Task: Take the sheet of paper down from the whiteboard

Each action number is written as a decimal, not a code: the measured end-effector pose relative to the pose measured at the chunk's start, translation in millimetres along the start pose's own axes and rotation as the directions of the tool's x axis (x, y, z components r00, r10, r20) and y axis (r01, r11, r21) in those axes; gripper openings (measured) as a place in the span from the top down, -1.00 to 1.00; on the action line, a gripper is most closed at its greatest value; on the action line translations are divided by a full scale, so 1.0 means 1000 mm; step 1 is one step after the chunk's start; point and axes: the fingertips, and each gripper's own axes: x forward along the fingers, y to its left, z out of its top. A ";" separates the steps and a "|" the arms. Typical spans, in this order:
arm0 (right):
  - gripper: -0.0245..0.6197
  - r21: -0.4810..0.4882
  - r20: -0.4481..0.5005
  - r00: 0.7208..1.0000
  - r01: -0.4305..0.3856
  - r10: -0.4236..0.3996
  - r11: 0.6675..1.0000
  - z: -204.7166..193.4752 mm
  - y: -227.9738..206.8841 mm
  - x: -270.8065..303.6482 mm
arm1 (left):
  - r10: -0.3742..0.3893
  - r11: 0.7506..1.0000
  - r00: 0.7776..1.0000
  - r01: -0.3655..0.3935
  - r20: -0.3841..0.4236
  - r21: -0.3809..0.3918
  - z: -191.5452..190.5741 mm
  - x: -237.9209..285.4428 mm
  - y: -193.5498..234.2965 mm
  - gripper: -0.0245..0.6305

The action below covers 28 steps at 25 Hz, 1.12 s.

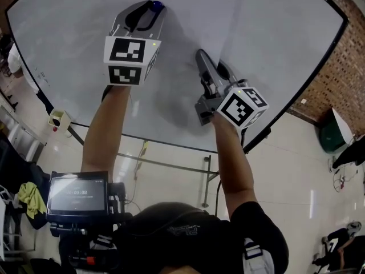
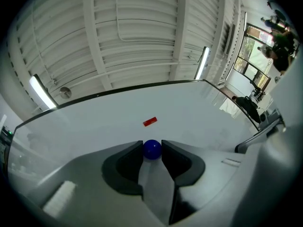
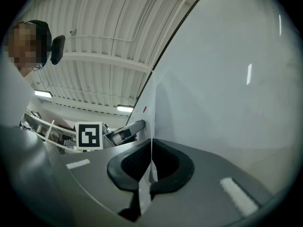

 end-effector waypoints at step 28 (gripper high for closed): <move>0.88 -0.030 -0.191 0.971 0.143 -0.146 0.989 -0.087 -0.035 -0.075 | 0.006 0.986 0.976 -0.043 -0.218 -0.163 -0.124 -0.074 -0.065 0.55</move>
